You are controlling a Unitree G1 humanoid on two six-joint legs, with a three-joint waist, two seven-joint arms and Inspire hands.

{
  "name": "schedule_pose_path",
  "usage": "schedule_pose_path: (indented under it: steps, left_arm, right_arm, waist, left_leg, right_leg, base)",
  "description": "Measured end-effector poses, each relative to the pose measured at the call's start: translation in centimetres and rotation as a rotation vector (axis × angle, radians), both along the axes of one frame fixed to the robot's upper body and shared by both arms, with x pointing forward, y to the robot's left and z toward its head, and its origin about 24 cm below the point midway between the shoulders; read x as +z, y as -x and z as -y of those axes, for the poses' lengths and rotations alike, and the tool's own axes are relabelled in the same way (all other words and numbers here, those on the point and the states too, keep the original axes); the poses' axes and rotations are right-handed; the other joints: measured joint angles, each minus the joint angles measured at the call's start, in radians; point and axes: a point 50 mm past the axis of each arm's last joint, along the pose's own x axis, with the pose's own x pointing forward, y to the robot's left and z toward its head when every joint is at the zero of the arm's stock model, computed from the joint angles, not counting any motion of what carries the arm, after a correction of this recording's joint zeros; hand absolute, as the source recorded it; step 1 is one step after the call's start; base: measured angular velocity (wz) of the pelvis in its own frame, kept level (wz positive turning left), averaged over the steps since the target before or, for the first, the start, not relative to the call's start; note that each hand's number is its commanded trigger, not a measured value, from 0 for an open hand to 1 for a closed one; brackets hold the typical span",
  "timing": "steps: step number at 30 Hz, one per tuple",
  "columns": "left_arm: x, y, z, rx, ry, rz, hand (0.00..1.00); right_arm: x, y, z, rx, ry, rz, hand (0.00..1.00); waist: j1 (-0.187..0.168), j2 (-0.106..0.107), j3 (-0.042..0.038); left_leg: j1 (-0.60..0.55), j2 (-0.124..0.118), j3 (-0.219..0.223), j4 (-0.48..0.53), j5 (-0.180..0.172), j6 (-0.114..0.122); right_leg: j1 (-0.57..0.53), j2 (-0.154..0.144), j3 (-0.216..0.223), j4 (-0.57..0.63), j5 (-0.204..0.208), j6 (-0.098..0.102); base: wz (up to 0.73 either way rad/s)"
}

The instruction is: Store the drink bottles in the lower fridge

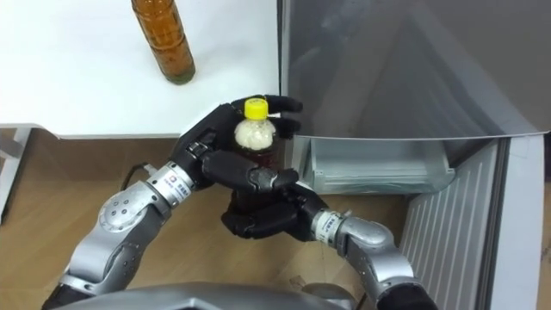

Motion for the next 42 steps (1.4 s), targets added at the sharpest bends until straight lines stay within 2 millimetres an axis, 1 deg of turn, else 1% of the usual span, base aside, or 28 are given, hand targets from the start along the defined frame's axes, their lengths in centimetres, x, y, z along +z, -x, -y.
schedule_pose_path:
  steps: [8, 10, 14, 23, 30, 32, 34, 36, 37, 38, 40, 42]
  left_arm:
    - [0.1, -0.2, -0.1, 0.001, -0.002, 0.008, 0.00]
    - [0.5, -0.2, -0.3, 0.000, -0.007, 0.023, 0.00]
    - [1.4, -0.5, -0.3, 0.009, 0.003, 0.068, 0.00]
    - [4.2, -1.1, -1.1, 0.067, 0.029, 0.202, 0.00]
    - [6.3, -1.9, -3.0, 0.168, 0.017, 0.296, 0.00]
    - [7.1, -2.0, -3.5, 0.206, 0.013, 0.328, 0.00]
    - [8.4, -2.0, -4.1, 0.253, 0.018, 0.383, 0.00]
    - [9.1, -2.0, -4.5, 0.286, 0.022, 0.415, 0.00]
    - [9.4, -2.0, -4.8, 0.305, 0.017, 0.431, 0.00]
    - [9.6, -1.9, -5.0, 0.313, 0.007, 0.445, 0.00]
    - [10.7, -1.8, -5.7, 0.360, 0.001, 0.496, 0.00]
    - [11.4, -1.7, -6.3, 0.402, 0.001, 0.530, 0.00]
  right_arm:
    - [-0.3, 0.2, 0.2, -0.004, 0.007, -0.023, 1.00]
    - [-0.6, 0.5, 0.2, -0.003, 0.014, -0.040, 1.00]
    - [-0.6, 0.4, 0.2, -0.002, 0.013, -0.040, 1.00]
    - [-0.5, 0.4, 0.6, 0.006, 0.031, -0.032, 1.00]
    - [-0.7, 0.6, 1.9, -0.006, 0.068, -0.041, 1.00]
    - [-0.7, 0.6, 2.3, -0.014, 0.079, -0.042, 1.00]
    - [-0.9, 1.0, 2.7, -0.033, 0.080, -0.053, 1.00]
    - [-1.0, 1.2, 2.8, -0.036, 0.082, -0.061, 1.00]
    - [-1.1, 1.4, 3.1, -0.040, 0.091, -0.065, 1.00]
    - [-1.1, 1.5, 3.2, -0.047, 0.093, -0.067, 1.00]
    - [-1.4, 2.1, 3.7, -0.062, 0.113, -0.080, 1.00]
    - [-1.5, 2.4, 3.8, -0.062, 0.118, -0.088, 1.00]
  waist:
    - [0.002, -0.002, 0.0004]
    - [0.010, -0.004, 0.0003]
    - [0.022, -0.006, 0.0008]
    - [0.032, -0.003, 0.0019]
    - [0.041, 0.007, 0.0003]
    - [0.046, 0.011, -0.0013]
    - [0.055, 0.015, -0.0038]
    - [0.056, 0.018, -0.0059]
    - [0.064, 0.020, -0.0071]
    - [0.068, 0.020, -0.0073]
    - [0.082, 0.021, -0.0069]
    - [0.085, 0.022, -0.0060]
  left_leg:
    - [0.002, 0.000, -0.001, 0.001, 0.000, 0.000]
    - [0.002, 0.000, -0.002, 0.001, 0.000, 0.000]
    - [0.004, 0.001, -0.002, 0.001, 0.000, 0.000]
    - [-0.001, 0.000, -0.002, -0.006, 0.000, 0.000]
    - [0.000, 0.001, -0.003, -0.006, 0.000, 0.000]
    - [0.000, 0.000, -0.004, -0.006, 0.000, 0.000]
    - [0.003, -0.001, -0.005, -0.006, 0.000, 0.000]
    - [0.005, -0.001, -0.005, -0.006, 0.000, 0.000]
    - [0.006, 0.001, -0.005, -0.005, 0.000, 0.000]
    - [0.010, 0.001, -0.005, -0.005, 0.000, 0.000]
    - [0.020, 0.001, -0.005, -0.007, 0.000, 0.000]
    - [0.026, -0.001, -0.008, -0.018, 0.000, 0.000]
  right_leg:
    - [0.004, -0.001, -0.001, 0.000, 0.000, 0.000]
    - [0.004, -0.001, 0.000, 0.000, 0.000, 0.000]
    - [0.003, 0.000, 0.000, 0.000, 0.000, 0.000]
    - [0.000, 0.000, 0.000, -0.001, 0.000, 0.000]
    - [0.003, -0.002, -0.007, -0.001, 0.000, 0.000]
    - [0.003, -0.002, -0.007, -0.001, 0.000, 0.000]
    - [0.007, -0.002, -0.008, -0.001, 0.000, 0.000]
    - [0.009, -0.005, -0.008, -0.001, 0.000, 0.000]
    - [0.008, -0.009, -0.007, -0.001, 0.000, 0.000]
    - [0.008, -0.008, -0.007, -0.002, 0.000, 0.000]
    - [0.016, -0.008, -0.007, -0.003, 0.000, 0.000]
    - [0.026, -0.002, -0.009, -0.004, 0.000, 0.001]
  base:
    - [0.00]
    - [0.00]
    - [0.00]
    - [0.00]
    - [0.01]
    - [0.02]
    - [0.00]
    - [0.00]
    - [0.00]
    - [-0.04]
    - [-0.02]
    - [0.03]
